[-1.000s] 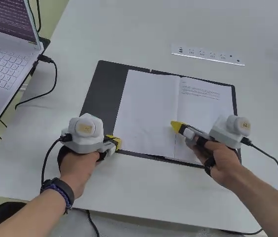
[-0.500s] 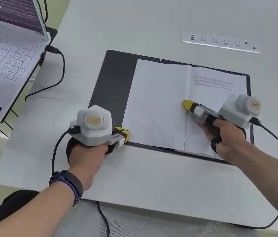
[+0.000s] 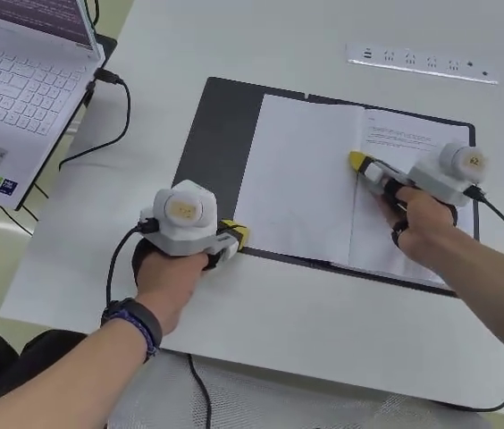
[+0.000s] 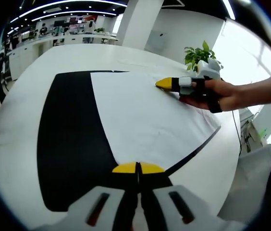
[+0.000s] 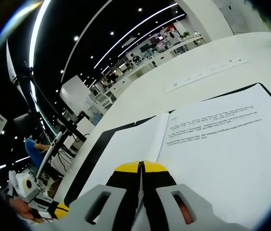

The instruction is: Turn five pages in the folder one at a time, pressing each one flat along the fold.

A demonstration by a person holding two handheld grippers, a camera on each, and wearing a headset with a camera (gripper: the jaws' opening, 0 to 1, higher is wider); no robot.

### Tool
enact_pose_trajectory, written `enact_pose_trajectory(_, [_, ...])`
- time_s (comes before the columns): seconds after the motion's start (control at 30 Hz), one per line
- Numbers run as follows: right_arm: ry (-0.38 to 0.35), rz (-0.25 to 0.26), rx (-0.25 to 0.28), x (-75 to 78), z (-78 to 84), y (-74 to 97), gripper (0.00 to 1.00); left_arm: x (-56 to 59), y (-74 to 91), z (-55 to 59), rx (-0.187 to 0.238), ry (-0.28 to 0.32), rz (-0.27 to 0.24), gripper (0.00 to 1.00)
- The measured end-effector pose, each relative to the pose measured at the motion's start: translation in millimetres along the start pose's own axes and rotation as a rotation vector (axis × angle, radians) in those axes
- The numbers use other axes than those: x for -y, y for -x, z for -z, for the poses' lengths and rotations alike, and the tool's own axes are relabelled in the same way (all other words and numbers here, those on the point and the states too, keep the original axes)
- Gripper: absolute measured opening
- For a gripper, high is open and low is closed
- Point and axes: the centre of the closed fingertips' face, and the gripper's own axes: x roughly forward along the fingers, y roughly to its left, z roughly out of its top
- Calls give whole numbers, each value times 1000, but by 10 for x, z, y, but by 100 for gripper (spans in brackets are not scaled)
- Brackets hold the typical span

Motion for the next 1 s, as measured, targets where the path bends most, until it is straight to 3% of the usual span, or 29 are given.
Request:
enact_pose_trajectory(0.33, [-46,66,56,181,-260,-223,0,26,26,2,2,7,4,0])
enact_pose_trajectory(0.6, [-122,98,87,213,-410,-319,0,31,45,-6,10,13,9,0])
enact_pose_trajectory(0.67, [-138,111,113,326,-481,-399,0,31,47,-6,11,12,8,0])
enact_pose_trajectory(1.0, [-149,77,117,416,-546,-523,0,13,49,-6,8,24,8,0])
